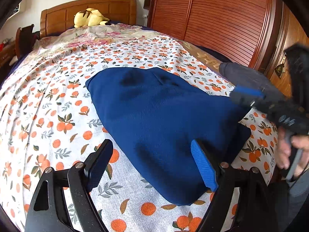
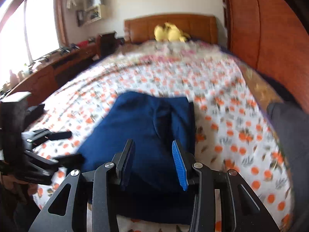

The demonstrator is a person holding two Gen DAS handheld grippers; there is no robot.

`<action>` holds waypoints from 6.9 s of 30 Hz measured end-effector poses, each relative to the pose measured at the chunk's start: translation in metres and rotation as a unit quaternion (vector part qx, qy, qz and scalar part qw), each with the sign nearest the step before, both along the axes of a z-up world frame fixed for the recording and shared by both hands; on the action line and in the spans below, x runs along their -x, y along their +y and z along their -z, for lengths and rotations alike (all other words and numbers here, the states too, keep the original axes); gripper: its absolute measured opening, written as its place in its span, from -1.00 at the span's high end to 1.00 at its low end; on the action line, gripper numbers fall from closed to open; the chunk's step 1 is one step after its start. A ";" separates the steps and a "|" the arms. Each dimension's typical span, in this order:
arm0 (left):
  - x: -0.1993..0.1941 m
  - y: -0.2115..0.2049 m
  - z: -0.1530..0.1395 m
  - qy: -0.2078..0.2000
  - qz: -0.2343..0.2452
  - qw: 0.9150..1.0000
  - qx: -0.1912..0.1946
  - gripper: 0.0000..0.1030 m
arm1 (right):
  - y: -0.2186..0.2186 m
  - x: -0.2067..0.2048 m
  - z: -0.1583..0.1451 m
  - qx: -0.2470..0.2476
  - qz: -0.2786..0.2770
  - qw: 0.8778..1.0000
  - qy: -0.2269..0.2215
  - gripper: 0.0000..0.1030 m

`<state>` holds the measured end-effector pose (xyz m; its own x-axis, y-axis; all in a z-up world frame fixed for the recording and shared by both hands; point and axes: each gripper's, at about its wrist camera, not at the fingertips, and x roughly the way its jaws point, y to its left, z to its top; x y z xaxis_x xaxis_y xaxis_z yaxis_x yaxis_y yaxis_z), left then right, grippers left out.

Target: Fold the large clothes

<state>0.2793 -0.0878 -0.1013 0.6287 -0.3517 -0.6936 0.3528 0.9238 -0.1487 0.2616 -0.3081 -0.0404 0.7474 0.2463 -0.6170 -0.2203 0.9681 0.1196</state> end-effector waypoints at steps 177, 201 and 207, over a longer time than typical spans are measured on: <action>0.213 0.123 -0.094 -0.166 -0.207 0.963 -0.040 -0.88 | 0.082 0.195 -0.040 -0.031 -0.004 0.990 -0.134 -0.57; 0.216 0.122 -0.095 -0.169 -0.209 0.962 -0.041 -0.88 | 0.090 0.195 -0.039 -0.035 -0.003 0.990 -0.137 -0.57; 0.216 0.123 -0.094 -0.169 -0.209 0.962 -0.042 -0.88 | 0.090 0.194 -0.038 -0.036 -0.002 0.990 -0.137 -0.57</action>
